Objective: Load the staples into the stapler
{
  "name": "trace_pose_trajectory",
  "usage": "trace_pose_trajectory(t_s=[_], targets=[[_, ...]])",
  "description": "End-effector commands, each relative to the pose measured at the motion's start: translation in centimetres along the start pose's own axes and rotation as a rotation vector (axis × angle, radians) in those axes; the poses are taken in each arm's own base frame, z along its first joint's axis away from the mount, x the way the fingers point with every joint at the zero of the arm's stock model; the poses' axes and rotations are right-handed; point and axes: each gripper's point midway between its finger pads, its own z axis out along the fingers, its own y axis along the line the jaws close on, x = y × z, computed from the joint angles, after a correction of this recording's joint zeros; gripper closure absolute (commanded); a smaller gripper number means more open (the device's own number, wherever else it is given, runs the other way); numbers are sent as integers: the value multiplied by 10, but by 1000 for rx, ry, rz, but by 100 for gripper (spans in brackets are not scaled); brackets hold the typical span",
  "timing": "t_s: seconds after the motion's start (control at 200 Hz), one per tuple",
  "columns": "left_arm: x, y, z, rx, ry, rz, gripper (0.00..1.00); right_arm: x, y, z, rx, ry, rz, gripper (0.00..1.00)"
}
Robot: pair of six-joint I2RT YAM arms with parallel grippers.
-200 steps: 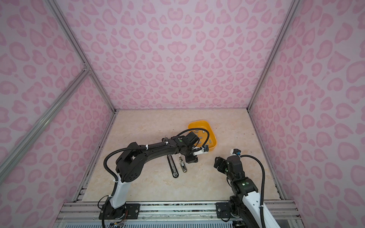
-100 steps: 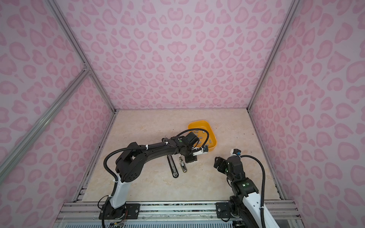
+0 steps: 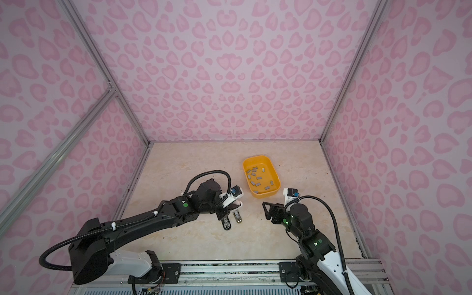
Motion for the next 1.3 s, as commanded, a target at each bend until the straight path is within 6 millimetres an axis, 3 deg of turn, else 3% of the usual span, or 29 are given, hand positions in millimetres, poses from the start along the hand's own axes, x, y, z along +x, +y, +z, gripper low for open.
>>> trace_pose_trajectory(t_s=[0.0,0.12,0.33,0.7,1.03,1.295], targets=[[-24,-6,-8,34,-137,-59,96,-17,31,0,-79,-81,-37,21],[-15,-7,-8,29,-115,-82,96,-9,51,9,-120,-49,-66,29],[-13,-18,-12,71,-138,-73,96,-1,53,26,-101,-8,-53,41],[-22,-27,-11,106,-158,-44,96,13,69,43,-145,56,-58,40],[-38,-17,-10,67,-168,-67,96,37,49,57,-81,102,-53,43],[-51,-16,-19,63,-211,-65,96,40,42,58,-63,94,-51,43]])
